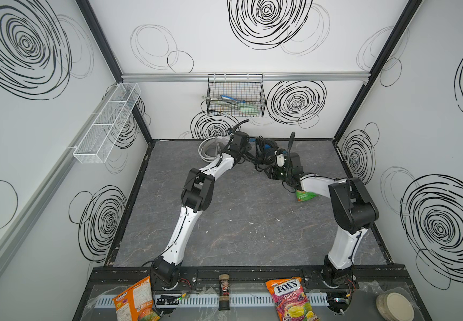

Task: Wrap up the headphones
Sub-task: 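Lower the wrapped headset onto the table with both grippers, then open the left gripper to release the headset while the right gripper withdraws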

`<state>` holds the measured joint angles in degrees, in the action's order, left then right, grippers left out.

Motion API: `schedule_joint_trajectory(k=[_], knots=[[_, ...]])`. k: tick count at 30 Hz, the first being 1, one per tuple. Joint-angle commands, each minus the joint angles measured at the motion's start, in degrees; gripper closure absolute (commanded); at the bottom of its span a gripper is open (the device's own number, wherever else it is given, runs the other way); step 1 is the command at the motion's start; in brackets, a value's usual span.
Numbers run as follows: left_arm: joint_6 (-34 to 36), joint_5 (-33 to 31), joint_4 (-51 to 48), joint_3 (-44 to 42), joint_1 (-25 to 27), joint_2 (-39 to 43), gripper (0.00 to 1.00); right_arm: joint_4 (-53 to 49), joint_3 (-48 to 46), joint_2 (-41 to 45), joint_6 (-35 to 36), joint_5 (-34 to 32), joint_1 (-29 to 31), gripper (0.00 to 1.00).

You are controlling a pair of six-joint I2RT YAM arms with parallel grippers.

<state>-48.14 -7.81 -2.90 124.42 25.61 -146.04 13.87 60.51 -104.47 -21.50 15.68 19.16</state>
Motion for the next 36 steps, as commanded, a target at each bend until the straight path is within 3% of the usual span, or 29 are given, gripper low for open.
schedule_joint_trajectory(k=[1, 5, 11, 22, 28, 30, 32, 36], knots=[[1.12, -0.97, 1.66, 1.33, -0.03, 0.61, 0.44, -1.79, -2.17, 6.78, 1.87, -1.00, -1.70, 0.66], [2.36, -1.48, 1.01, 1.35, 0.06, 2.00, 0.14, -3.21, -6.31, 14.15, 3.51, -1.59, -3.63, 0.66], [5.94, -1.66, 0.27, 1.45, 0.08, 4.47, 0.00, -6.35, -8.07, 19.91, 6.97, -4.65, -3.79, 0.66], [9.14, 1.26, -3.11, 1.13, 1.11, 9.94, 0.04, -6.37, -4.54, 21.06, 6.92, -6.32, -2.25, 0.56], [13.22, 2.18, -5.02, 0.03, 1.92, 14.16, 0.04, -4.32, -5.78, 24.54, 7.80, -11.29, -2.13, 0.39], [14.94, 2.63, -4.46, -5.15, 2.25, 18.47, 0.04, -0.44, -8.77, 26.56, 6.48, -18.52, -2.31, 0.22], [15.85, 4.58, -0.06, -14.81, 2.30, 25.14, 0.04, 3.12, -11.31, 28.60, 6.35, -21.33, -3.44, 0.02], [18.10, 7.79, 4.80, -34.64, 2.20, 39.97, 0.04, 4.24, -14.26, 31.69, 3.88, -27.08, -5.30, 0.03]])
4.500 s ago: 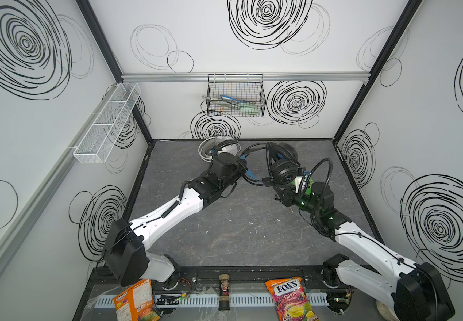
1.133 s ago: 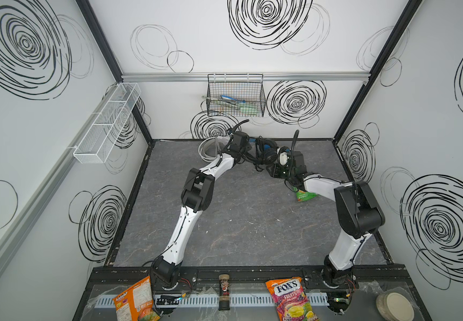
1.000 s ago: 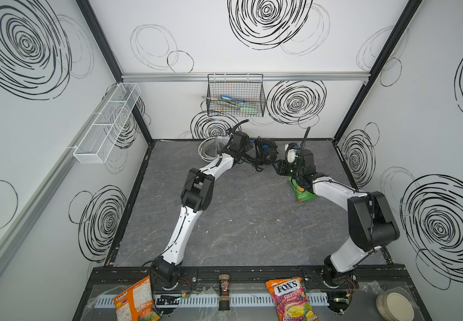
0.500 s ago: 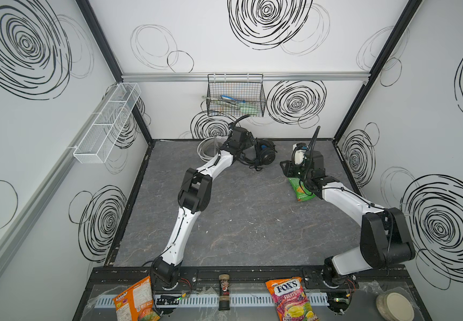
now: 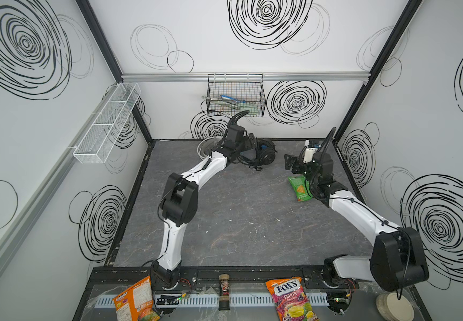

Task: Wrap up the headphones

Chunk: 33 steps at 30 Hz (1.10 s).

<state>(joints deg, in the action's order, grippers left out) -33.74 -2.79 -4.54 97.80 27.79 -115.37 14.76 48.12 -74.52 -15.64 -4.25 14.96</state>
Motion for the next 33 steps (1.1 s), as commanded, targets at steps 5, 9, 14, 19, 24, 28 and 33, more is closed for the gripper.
schedule_joint_trajectory(k=[5, 9, 14, 19, 24, 28, 33], knots=[[5.47, 2.90, 8.45, -33.40, -1.72, 30.60, 0.04, 3.20, -9.44, 6.08, -6.82, -11.49, -6.12, 0.03], [10.73, -2.16, 7.53, -47.81, -2.96, 47.04, 0.04, 3.47, -15.52, 8.83, -5.90, -14.72, -10.13, 0.03], [12.57, -7.01, 1.45, -57.78, -11.71, 60.41, 0.04, 6.26, -23.25, 10.07, -5.51, -8.24, -16.90, 0.03], [15.83, -29.41, 1.92, -59.93, -12.75, 58.81, 0.04, 12.53, -26.66, 6.34, 1.52, -6.13, -17.27, 0.03], [21.99, -36.86, 15.60, -63.95, -15.87, 54.05, 0.04, 15.50, -25.32, -0.25, 3.15, -1.76, -17.24, 0.03], [24.91, -37.49, 29.57, -70.24, -20.32, 50.21, 0.04, 19.04, -23.10, -5.64, 5.18, 0.73, -17.24, 0.03], [27.66, -32.85, 53.21, -79.00, -21.39, 42.61, 0.04, 19.27, -17.80, -12.15, 6.05, 4.24, -16.92, 0.03]])
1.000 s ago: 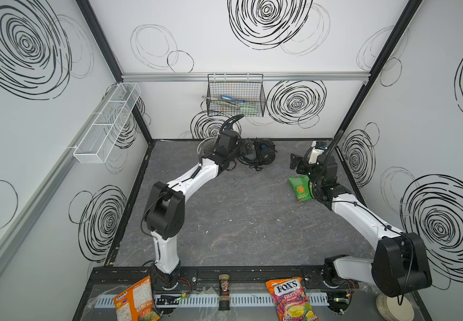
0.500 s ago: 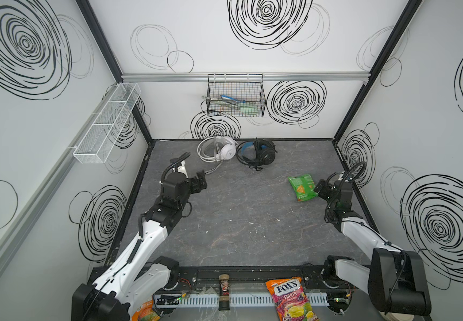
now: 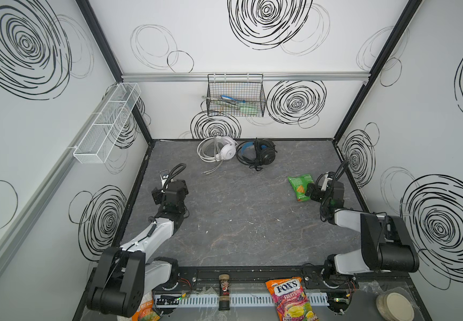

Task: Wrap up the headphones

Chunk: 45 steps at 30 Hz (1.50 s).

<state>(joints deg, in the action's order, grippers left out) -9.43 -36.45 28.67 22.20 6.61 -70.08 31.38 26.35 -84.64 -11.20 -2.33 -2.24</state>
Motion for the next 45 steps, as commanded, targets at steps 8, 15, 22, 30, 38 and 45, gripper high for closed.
schedule_joint_trajectory(k=[8, 15, 22, 30, 38, 45], knots=[[5.55, 6.74, 36.57, -6.17, 0.77, -10.96, 0.04, 5.29, 2.63, -1.10, 4.06, -3.58, 0.09, 0.03], [9.15, 9.48, 41.58, -7.30, 2.45, -13.37, 0.04, 9.60, 2.60, -3.54, 5.33, -1.93, 1.10, 0.03], [9.35, 11.14, 43.89, -8.83, 2.36, -13.06, 0.04, 34.83, -12.43, -0.94, 8.40, 1.06, 1.09, 0.03], [8.64, 17.94, 47.16, -10.87, 0.32, -13.26, 0.04, 30.14, -10.75, -0.35, 6.58, -1.30, 1.89, 0.03], [9.15, 18.29, 53.89, -12.87, 0.42, -16.44, 0.04, 30.32, -10.70, -0.57, 6.72, -1.31, 1.84, 0.03], [9.25, 17.98, 54.27, -13.28, 0.71, -16.09, 0.04, 29.97, -10.44, -0.66, 6.72, -1.51, 1.98, 0.03]])
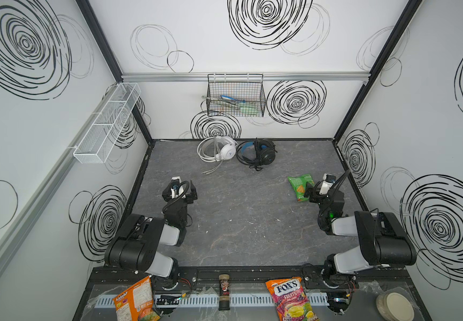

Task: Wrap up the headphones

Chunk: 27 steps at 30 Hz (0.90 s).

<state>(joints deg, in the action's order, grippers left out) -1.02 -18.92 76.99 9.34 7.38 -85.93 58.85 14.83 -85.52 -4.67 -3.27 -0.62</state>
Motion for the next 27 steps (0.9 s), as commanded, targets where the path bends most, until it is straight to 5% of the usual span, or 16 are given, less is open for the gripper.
schedule_joint_trajectory(k=[1, 15, 18, 27], knots=[[1.01, 0.21, 6.33, -0.51, 0.09, -0.27, 0.04, 2.57, 1.04, 0.30, 0.19, -0.64, 0.36, 0.03], [1.15, 0.29, 6.42, -0.51, 0.01, -0.35, 0.04, 3.34, 0.26, 0.92, 0.23, -0.26, 0.27, 0.03], [1.10, 0.35, 6.41, -0.54, 0.01, -0.29, 0.04, 2.60, 0.58, 1.01, 3.64, 7.15, 0.30, 0.03], [1.03, 0.37, 6.33, -0.55, -0.01, -0.29, 0.04, 2.06, 1.30, 0.30, 3.17, 9.59, -0.95, 0.03]])
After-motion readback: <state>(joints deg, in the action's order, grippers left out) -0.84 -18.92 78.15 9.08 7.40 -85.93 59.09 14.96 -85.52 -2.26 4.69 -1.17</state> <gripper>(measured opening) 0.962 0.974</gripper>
